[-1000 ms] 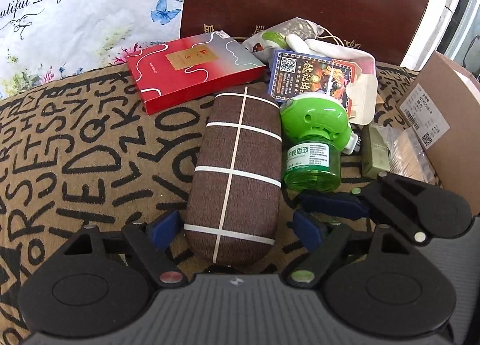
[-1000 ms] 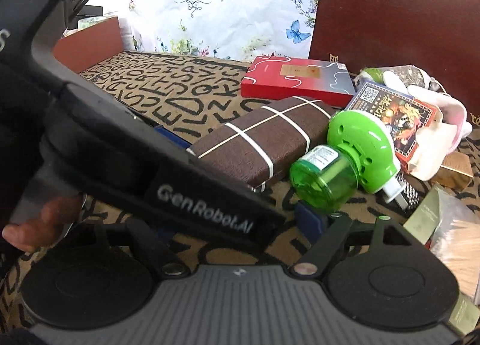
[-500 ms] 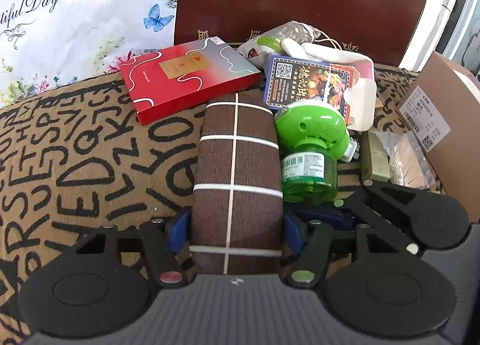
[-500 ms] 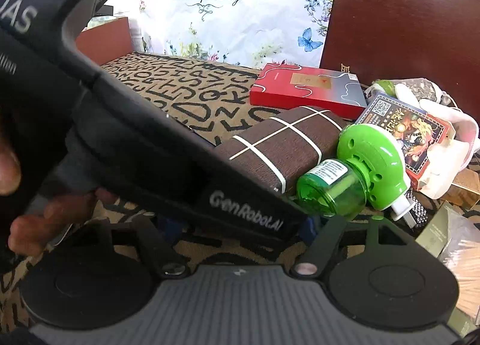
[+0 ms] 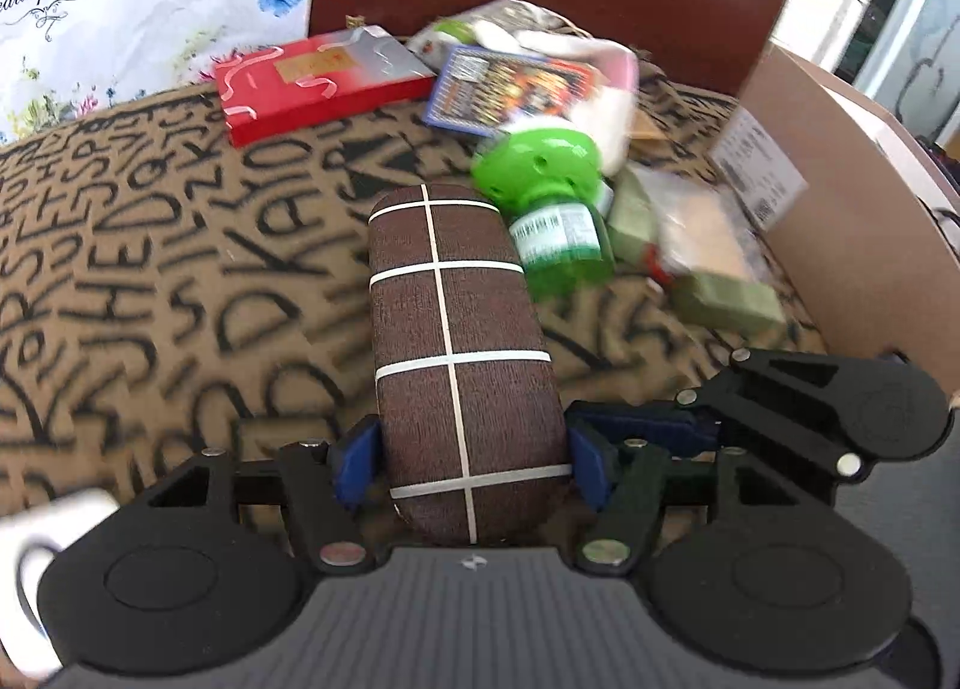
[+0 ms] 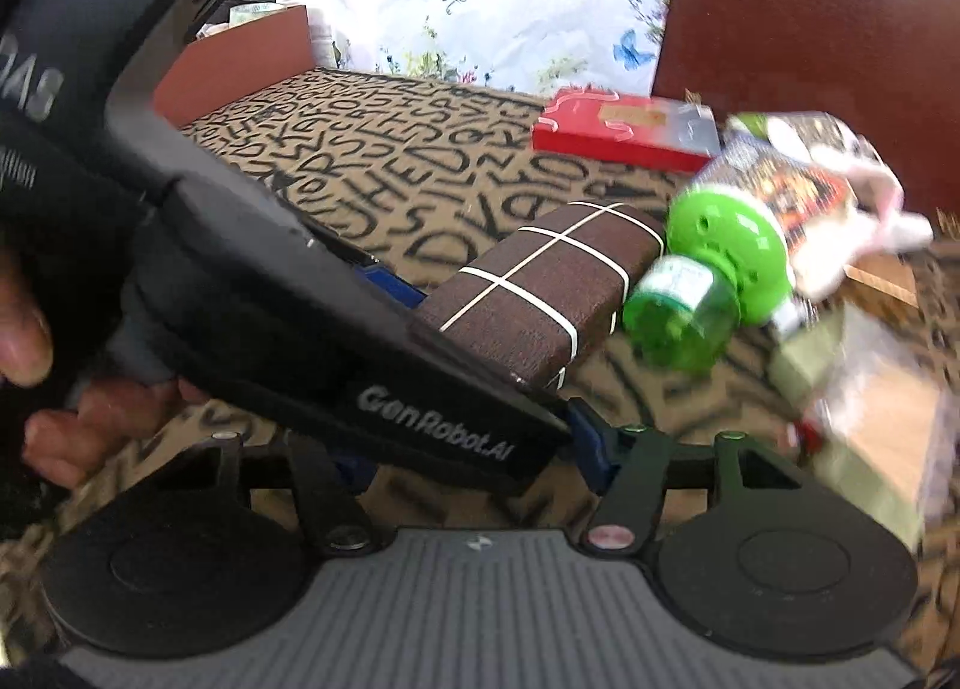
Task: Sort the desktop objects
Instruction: 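Close the left tool on the brown striped case, then lift the brown case with the left tool and carry it to the cardboard box, then lower the brown case into the cardboard box and open the left tool, then withdraw the left tool from the box back over the table, then close the left tool on the green repellent bottle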
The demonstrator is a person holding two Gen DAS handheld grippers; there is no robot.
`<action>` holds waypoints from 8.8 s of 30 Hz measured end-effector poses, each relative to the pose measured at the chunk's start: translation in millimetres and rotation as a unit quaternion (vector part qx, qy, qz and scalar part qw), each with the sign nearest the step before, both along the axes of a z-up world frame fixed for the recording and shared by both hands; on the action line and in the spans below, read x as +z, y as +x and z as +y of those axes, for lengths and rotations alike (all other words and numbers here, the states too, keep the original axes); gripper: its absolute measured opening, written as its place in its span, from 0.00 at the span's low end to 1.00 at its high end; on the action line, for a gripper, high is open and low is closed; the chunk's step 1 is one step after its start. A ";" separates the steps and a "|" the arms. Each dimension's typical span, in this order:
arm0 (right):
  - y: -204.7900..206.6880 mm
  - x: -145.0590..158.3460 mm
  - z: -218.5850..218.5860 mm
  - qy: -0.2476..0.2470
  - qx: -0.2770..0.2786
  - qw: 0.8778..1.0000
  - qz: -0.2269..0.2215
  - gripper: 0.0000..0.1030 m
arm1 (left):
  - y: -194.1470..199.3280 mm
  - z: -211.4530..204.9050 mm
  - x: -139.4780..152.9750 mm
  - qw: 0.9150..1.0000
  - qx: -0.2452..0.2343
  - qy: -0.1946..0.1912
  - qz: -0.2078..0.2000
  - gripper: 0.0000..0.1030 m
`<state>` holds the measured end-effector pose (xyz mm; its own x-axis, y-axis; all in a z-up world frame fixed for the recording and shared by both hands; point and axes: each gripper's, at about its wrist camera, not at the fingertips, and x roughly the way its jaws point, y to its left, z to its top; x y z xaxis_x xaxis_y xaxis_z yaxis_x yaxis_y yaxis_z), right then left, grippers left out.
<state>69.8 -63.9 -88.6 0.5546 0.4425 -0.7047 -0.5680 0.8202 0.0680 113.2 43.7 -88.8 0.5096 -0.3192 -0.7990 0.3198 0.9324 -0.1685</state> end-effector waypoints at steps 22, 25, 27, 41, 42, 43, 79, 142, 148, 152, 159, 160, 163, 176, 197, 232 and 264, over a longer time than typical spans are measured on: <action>-131.0 15.2 -77.0 0.002 -0.016 1.000 -0.021 0.78 | -95.9 -34.4 14.1 0.996 -0.018 -0.088 0.025 0.72; -122.4 15.2 -75.9 0.018 -0.025 0.999 -0.016 0.78 | -83.2 -38.7 16.1 0.996 -0.015 -0.084 0.023 0.72; -115.3 15.7 -73.8 0.030 -0.031 0.999 -0.013 0.78 | -75.4 -41.4 14.1 0.996 -0.019 -0.083 0.029 0.72; -86.2 0.9 -71.5 0.072 -0.066 0.994 0.039 0.77 | -59.2 -46.7 2.8 0.995 -0.032 -0.080 0.050 0.67; -87.4 1.6 -71.4 0.071 -0.065 0.995 0.039 0.77 | -60.6 -46.8 3.4 0.995 -0.032 -0.079 0.048 0.67; -88.2 2.5 -72.0 0.072 -0.063 0.995 0.039 0.77 | -61.8 -46.6 4.1 0.995 -0.031 -0.078 0.048 0.67; -121.3 65.1 -110.4 0.095 -0.075 0.991 -0.064 0.64 | -103.8 -88.9 89.0 0.995 -0.040 -0.048 -0.082 0.65; 1.2 76.5 -377.5 -0.112 -0.266 0.951 -0.108 0.51 | 34.2 -339.2 92.0 0.967 -0.144 -0.203 -0.051 0.85; 25.5 71.0 -391.5 -0.095 -0.298 0.944 -0.103 0.50 | 33.4 -331.4 92.2 0.969 -0.138 -0.198 -0.059 0.86; 21.4 67.6 -385.5 -0.087 -0.298 0.947 -0.084 0.66 | 29.3 -326.9 92.1 0.968 -0.147 -0.199 -0.042 0.93; -16.7 86.3 -372.2 -0.048 -0.304 0.942 -0.132 0.86 | -1.7 -308.4 97.9 0.963 -0.174 -0.199 -0.052 0.93; -31.8 86.9 -368.4 -0.042 -0.306 0.941 -0.136 0.86 | -8.1 -303.7 99.7 0.963 -0.177 -0.194 -0.063 0.93; -44.4 90.5 -356.0 -0.020 -0.302 0.942 -0.143 0.87 | -26.8 -285.3 104.2 0.962 -0.176 -0.187 -0.090 0.94; -84.4 81.2 -268.7 0.045 -0.269 0.957 -0.101 0.87 | -90.0 -175.5 103.6 0.977 -0.085 -0.131 -0.145 0.94; -111.5 87.8 -136.7 0.033 -0.201 0.977 -0.059 0.87 | -131.5 -65.6 92.3 0.983 0.012 -0.091 -0.156 0.94; -61.7 51.2 -83.6 0.042 -0.140 0.989 -0.022 0.87 | -81.4 -21.1 60.3 0.990 0.070 -0.079 -0.098 0.93; 33.5 8.0 -55.4 -0.008 -0.092 0.992 -0.080 0.75 | 54.7 -36.9 24.3 0.993 0.034 -0.101 -0.058 0.66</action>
<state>103.3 -119.4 -80.7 0.7305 0.3129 -0.6070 -0.4105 0.9116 -0.0241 167.9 6.8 -64.6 0.6207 -0.4281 -0.6568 0.2848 0.9036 -0.3198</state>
